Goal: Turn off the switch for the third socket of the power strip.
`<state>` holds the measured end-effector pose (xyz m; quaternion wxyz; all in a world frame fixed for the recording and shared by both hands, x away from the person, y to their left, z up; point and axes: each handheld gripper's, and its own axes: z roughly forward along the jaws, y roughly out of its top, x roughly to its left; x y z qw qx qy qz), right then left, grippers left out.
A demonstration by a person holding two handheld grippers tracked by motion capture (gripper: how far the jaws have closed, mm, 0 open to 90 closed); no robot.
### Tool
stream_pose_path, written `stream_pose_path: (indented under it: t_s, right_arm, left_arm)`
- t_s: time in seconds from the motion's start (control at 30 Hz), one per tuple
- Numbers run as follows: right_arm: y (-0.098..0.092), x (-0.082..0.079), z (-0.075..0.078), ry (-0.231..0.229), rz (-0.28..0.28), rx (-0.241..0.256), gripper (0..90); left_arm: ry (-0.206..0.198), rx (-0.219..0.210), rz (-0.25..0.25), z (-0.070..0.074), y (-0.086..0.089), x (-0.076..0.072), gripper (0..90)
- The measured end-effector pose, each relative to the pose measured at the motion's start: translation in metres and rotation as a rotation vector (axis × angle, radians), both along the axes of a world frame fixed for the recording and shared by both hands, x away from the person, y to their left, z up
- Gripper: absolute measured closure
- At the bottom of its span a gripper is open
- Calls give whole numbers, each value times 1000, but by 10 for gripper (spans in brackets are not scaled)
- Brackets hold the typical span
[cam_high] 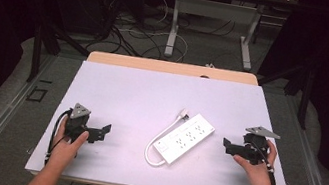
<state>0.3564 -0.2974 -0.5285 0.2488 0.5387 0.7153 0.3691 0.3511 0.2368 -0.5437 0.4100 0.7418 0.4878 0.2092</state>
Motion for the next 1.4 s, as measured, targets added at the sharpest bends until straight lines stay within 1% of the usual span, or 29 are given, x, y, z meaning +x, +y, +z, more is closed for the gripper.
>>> stream_pose_path:
  t_s: [0.1, 0.13, 0.2, 0.4, 0.47, 0.57, 0.6, 0.87, 0.9, 1.23, 1.37, 1.4]
  right_arm:
    - [2, 2, 3, 2, -1, -4, 23]
    - [3, 2, 4, 9, 0, -1, 30]
    - [4, 3, 6, 20, -4, 12, 47]
    - [8, 6, 11, 31, 16, 6, 67]
    - [11, 8, 13, 30, 17, 18, 67]
    - [12, 10, 15, 24, 31, 6, 68]
    - [14, 11, 17, 28, 26, 14, 69]
    - [22, 17, 26, 34, 59, 0, 73]
    - [23, 18, 27, 33, 61, 1, 73]
    - [33, 26, 32, 45, 83, -8, 80]
    - [36, 28, 34, 46, 93, -12, 101]
    - [37, 30, 35, 43, 100, -21, 112]
  left_arm:
    - [-7, -1, 3, 0, 0, 0, 4]
    - [2, 2, -2, 1, 0, 0, 4]
    - [2, 3, -1, 1, 0, -1, 4]
    - [1, 7, 3, 1, 0, 0, 4]
    - [3, 8, 4, 1, 0, -1, 4]
    - [2, 9, 5, 1, 0, 0, 5]
    - [2, 10, 5, 0, 0, 0, 4]
    - [6, 16, 8, 0, -1, 0, 5]
    - [10, 11, 10, 0, -1, 0, 5]
    - [11, 10, 8, 0, -1, 0, 5]
    - [11, 9, 7, 0, -1, 0, 5]
    - [11, 9, 8, 0, -1, 0, 5]
